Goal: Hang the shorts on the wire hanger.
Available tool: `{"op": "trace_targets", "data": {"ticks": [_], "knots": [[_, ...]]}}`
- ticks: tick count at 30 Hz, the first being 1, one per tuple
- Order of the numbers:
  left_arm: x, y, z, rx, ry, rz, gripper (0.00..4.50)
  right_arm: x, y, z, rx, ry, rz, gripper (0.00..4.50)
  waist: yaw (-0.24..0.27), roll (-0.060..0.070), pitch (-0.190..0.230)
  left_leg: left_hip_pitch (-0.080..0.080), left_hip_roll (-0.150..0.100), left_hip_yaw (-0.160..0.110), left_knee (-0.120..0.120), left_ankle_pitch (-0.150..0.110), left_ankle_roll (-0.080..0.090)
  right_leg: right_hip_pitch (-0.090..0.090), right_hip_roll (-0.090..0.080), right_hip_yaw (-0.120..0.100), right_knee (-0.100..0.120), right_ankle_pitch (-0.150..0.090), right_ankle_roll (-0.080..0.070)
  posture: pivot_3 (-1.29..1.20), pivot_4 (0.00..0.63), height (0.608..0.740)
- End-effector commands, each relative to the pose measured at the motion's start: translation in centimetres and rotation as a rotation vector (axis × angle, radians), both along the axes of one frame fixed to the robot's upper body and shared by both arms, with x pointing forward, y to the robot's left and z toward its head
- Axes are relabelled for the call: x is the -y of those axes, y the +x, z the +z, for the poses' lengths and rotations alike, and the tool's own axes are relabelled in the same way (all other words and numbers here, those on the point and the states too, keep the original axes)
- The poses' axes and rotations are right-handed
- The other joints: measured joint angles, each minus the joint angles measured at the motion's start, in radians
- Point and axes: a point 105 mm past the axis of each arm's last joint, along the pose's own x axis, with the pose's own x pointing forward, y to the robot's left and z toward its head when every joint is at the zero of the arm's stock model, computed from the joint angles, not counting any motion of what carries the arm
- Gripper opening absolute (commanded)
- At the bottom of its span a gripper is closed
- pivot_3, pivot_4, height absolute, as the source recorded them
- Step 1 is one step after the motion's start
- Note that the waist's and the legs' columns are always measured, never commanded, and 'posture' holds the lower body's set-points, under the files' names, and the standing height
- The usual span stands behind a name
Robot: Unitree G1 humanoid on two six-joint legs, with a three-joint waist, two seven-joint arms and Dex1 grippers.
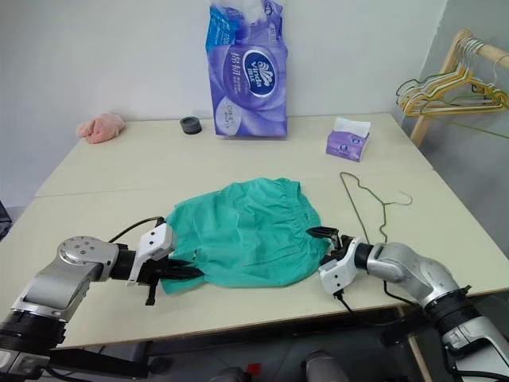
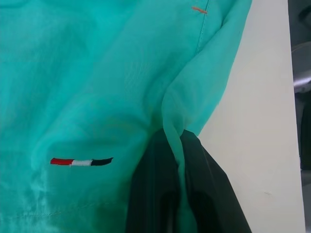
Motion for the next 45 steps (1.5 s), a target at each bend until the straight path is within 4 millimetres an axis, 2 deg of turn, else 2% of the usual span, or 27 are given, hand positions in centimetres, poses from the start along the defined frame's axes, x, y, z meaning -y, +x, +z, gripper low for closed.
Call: {"op": "trace_targets", "data": {"ticks": [1,2,7,12,13,18,20,22,24,25,26,27,29,30,32,33,34,35,37,38,39,40,42,44,45], "knots": [[0.2,0.5,0.7,0.043,-0.002,-0.016,0.0,-0.7,0.3,-0.1,-0.046,0.011,-0.003,3.94,-0.001,0.0,0.0,0.0,0.0,0.0,0.0,0.0,0.0,0.0,0.0,0.0,0.0,0.0,0.0,-0.07,0.05,0.74],[0.2,0.5,0.7,0.043,-0.002,-0.015,0.0,-0.8,0.4,-0.1,-0.067,0.016,-0.009,3.73,-0.001,0.0,0.0,0.0,0.0,0.0,0.0,0.0,0.0,0.0,0.0,0.0,0.0,0.0,0.0,-0.07,0.05,0.74],[0.1,0.5,0.5,0.045,0.001,-0.012,0.0,-1.0,0.4,-0.1,-0.16,0.044,-0.045,1.95,-0.001,0.0,0.0,0.0,0.0,0.0,0.0,0.0,0.0,0.0,0.0,0.0,0.0,0.0,0.0,-0.07,0.047,0.74],[0.1,0.5,0.6,0.047,-0.005,-0.006,0.0,-1.3,0.2,0.9,-0.273,0.124,-0.094,0.2,-0.001,0.0,0.0,0.0,0.001,-0.001,0.0,0.0,0.0,0.0,0.001,0.0,0.0,0.0,-0.001,-0.06,0.044,0.74],[0.1,0.5,0.7,0.049,-0.007,-0.003,0.0,-1.5,0.0,1.3,-0.313,0.15,-0.103,0.02,0.0,0.0,0.0,0.0,0.001,-0.002,0.0,0.0,0.0,0.0,0.001,0.0,0.0,0.0,-0.001,-0.06,0.044,0.74],[0.2,0.8,2.2,0.067,-0.065,0.026,0.0,-2.3,-1.3,4.7,-0.528,0.301,-0.156,0.02,0.003,0.0,0.0,0.0,0.002,-0.005,0.0,0.0,0.0,0.0,0.001,-0.001,0.0,0.0,0.0,-0.06,0.05,0.74],[0.5,1.1,3.6,0.065,-0.137,0.053,0.0,-2.6,-2.5,6.7,-0.715,0.386,-0.182,0.02,0.005,0.001,0.0,-0.001,0.002,-0.006,0.0,0.0,0.0,0.0,0.001,-0.002,0.0,0.0,0.0,-0.06,0.054,0.74],[0.7,1.3,3.9,0.045,-0.156,0.044,0.0,-2.8,-2.7,8.1,-0.853,0.431,-0.21,0.02,0.008,0.001,0.0,-0.001,0.002,-0.008,0.001,0.0,0.0,0.0,0.001,-0.002,0.0,0.0,0.001,-0.05,0.057,0.74],[1.1,2.0,3.8,0.033,-0.148,0.036,0.0,-2.7,-1.2,9.2,-0.885,0.462,-0.258,0.02,0.009,0.001,0.0,-0.001,0.002,-0.009,0.001,0.0,0.0,0.0,0.002,-0.003,0.0,-0.002,0.003,-0.06,0.057,0.74],[1.1,3.0,3.7,0.054,-0.132,0.045,0.0,-2.5,0.6,9.7,-0.847,0.479,-0.296,0.02,0.009,0.001,0.001,0.0,0.002,-0.009,0.001,0.0,0.0,0.0,0.002,-0.003,0.0,-0.002,0.003,-0.05,0.056,0.74],[1.1,4.9,3.9,0.104,-0.114,0.08,0.0,-2.0,3.0,10.4,-0.789,0.505,-0.351,0.02,0.01,0.001,0.001,0.0,0.002,-0.008,0.001,0.0,0.0,0.001,0.002,-0.003,0.0,-0.001,0.003,-0.05,0.055,0.74],[1.1,8.5,4.9,0.209,-0.098,0.169,0.0,-1.0,6.7,11.4,-0.635,0.505,-0.428,0.02,0.016,0.002,0.001,0.0,0.001,-0.006,0.001,0.0,0.0,0.001,0.002,-0.004,0.0,-0.001,0.003,-0.05,0.052,0.74],[1.7,14.1,8.1,0.4,-0.075,0.304,0.0,0.2,12.2,14.1,-0.412,0.551,-0.543,0.02,0.029,0.0,0.004,0.001,-0.006,-0.006,0.004,0.001,0.0,0.003,0.003,-0.007,0.0,0.002,0.002,-0.05,0.046,0.74],[2.2,16.2,10.1,0.491,-0.065,0.367,0.0,0.4,14.1,15.8,-0.284,0.545,-0.574,0.02,0.031,-0.001,0.004,-0.002,-0.007,-0.007,0.005,0.002,0.002,0.001,0.003,-0.008,-0.001,0.005,0.002,-0.06,0.04,0.74],[2.8,19.3,15.9,0.719,-0.039,0.506,0.0,0.4,16.3,21.2,-0.083,0.663,-0.625,0.02,0.025,-0.002,0.003,-0.009,-0.008,-0.006,0.005,0.003,0.001,-0.006,0.001,-0.007,-0.001,0.01,-0.002,-0.06,0.032,0.74],[3.0,20.0,20.2,0.871,-0.044,0.582,0.0,0.3,16.5,24.7,0.1,0.653,-0.622,0.02,0.021,-0.003,0.002,-0.016,-0.01,-0.006,0.005,0.003,0.001,-0.014,-0.003,-0.007,0.0,0.01,-0.002,-0.06,0.032,0.74],[2.9,20.0,25.2,1.029,-0.084,0.66,0.0,0.2,16.1,28.7,0.228,0.727,-0.605,0.02,0.013,-0.004,0.001,-0.028,-0.01,-0.006,0.003,0.008,-0.009,-0.028,-0.009,-0.004,0.001,0.011,-0.002,-0.06,0.032,0.74],[2.8,19.5,29.0,1.148,-0.119,0.711,0.0,0.2,15.4,31.7,0.324,0.779,-0.579,0.02,0.006,-0.004,-0.001,-0.041,-0.008,-0.007,0.004,0.01,-0.013,-0.044,-0.015,-0.003,0.003,0.01,0.0,-0.07,0.027,0.74],[2.8,17.7,34.6,1.39,-0.101,0.715,0.0,0.1,13.6,36.4,0.491,0.839,-0.496,0.02,-0.014,-0.004,-0.001,-0.061,-0.011,-0.003,0.003,0.011,-0.017,-0.066,-0.023,-0.002,0.01,0.007,0.006,-0.08,0.03,0.74],[2.5,16.1,37.3,1.534,-0.083,0.689,0.0,0.4,12.0,38.8,0.583,0.886,-0.419,0.02,-0.026,-0.004,-0.001,-0.067,-0.013,0.001,0.0,0.009,-0.019,-0.078,-0.027,-0.003,0.015,0.006,0.007,-0.08,0.032,0.74],[2.4,15.0,39.0,1.628,-0.071,0.669,0.0,0.7,10.8,40.4,0.644,0.918,-0.365,0.02,-0.036,-0.003,-0.001,-0.068,-0.014,0.002,0.0,0.008,-0.021,-0.08,-0.03,-0.006,0.016,0.006,0.007,-0.09,0.035,0.74],[2.2,14.2,39.4,1.714,0.007,0.614,0.0,1.0,9.9,40.8,0.68,0.918,-0.314,0.02,-0.042,-0.003,-0.001,-0.068,-0.014,0.002,-0.001,0.005,-0.022,-0.083,-0.03,-0.008,0.016,0.006,0.007,-0.09,0.035,0.74],[1.9,13.8,38.8,1.783,0.099,0.538,0.0,1.3,9.3,40.3,0.695,0.913,-0.25,0.02,-0.055,-0.002,-0.002,-0.068,-0.014,0.002,-0.002,0.001,-0.02,-0.083,-0.031,-0.009,0.015,0.005,0.008,-0.08,0.04,0.74],[0.5,14.4,34.5,1.772,0.256,0.414,0.0,1.4,9.1,35.9,0.583,0.888,-0.148,0.02,-0.06,-0.001,-0.008,-0.068,-0.014,0.002,-0.002,0.0,-0.019,-0.083,-0.031,-0.009,0.013,0.005,0.009,-0.07,0.044,0.74],[-0.4,15.3,30.4,1.644,0.293,0.352,0.0,1.3,9.4,31.7,0.458,0.818,-0.13,0.02,-0.06,0.0,-0.009,-0.063,-0.013,0.002,-0.002,0.0,-0.019,-0.074,-0.03,-0.01,0.007,0.004,0.01,-0.07,0.05,0.74]]}}
